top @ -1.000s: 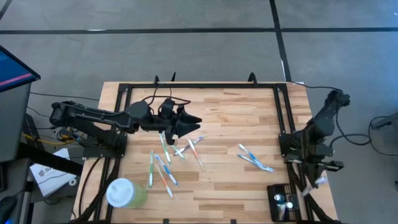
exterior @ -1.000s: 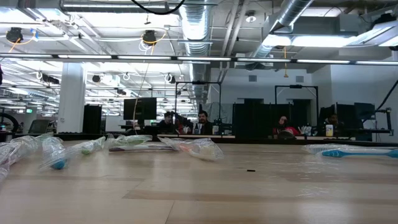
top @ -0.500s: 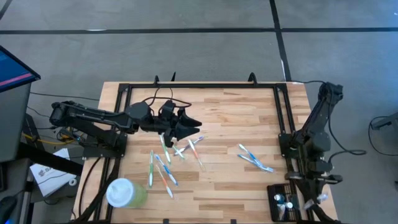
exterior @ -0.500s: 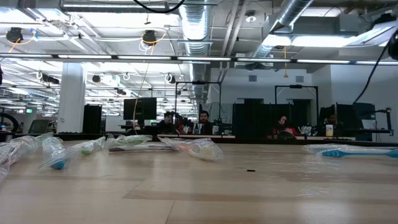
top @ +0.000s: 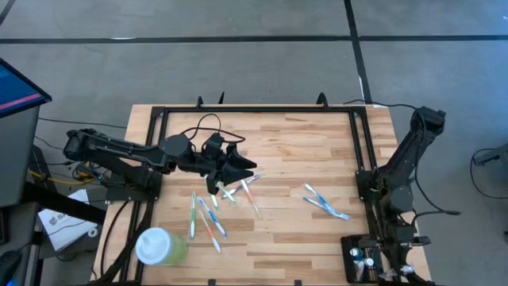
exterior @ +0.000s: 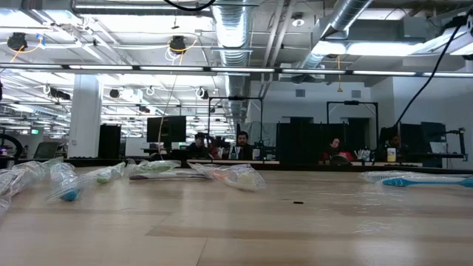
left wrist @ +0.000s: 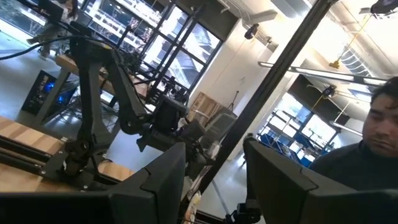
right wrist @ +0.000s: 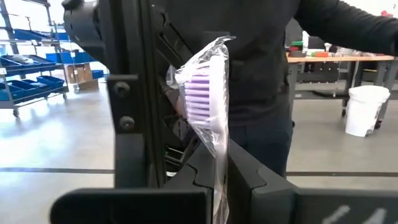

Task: Pick & Place toothbrushing station
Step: Put the right purple toothbrush into the black organizer

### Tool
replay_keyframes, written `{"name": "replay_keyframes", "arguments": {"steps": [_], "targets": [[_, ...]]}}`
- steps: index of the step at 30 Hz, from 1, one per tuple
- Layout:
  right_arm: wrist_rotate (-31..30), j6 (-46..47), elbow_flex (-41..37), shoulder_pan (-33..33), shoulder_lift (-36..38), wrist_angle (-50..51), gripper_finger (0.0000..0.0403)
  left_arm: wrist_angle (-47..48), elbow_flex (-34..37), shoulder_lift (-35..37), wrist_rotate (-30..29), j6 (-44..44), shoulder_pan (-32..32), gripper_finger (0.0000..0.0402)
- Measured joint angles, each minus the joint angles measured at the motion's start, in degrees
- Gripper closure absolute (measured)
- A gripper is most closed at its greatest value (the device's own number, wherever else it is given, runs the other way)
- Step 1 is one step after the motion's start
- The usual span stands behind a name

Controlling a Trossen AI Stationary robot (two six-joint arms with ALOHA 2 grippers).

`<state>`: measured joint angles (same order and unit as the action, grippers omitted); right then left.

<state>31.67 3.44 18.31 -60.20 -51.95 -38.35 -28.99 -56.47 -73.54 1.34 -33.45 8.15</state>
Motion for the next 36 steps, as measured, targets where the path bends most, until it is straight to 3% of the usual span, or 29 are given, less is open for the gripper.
{"name": "replay_keyframes", "arguments": {"steps": [8, 29, 36], "targets": [[6.2, -0.7, 0.0, 4.6, -5.2, -11.0, 0.0398, -0.2, 0.0, 0.0, 0.0, 0.0, 0.2, 0.0234], [17.8, -1.1, 0.0, 11.0, -14.1, -13.1, 0.0397, -0.2, 0.0, 0.0, 0.0, 0.0, 0.5, 0.0234], [18.0, -4.6, 0.0, 11.1, -14.1, -13.1, 0.0397, -0.1, 0.0, 0.0, 0.0, 0.0, 0.5, 0.0234]]}}
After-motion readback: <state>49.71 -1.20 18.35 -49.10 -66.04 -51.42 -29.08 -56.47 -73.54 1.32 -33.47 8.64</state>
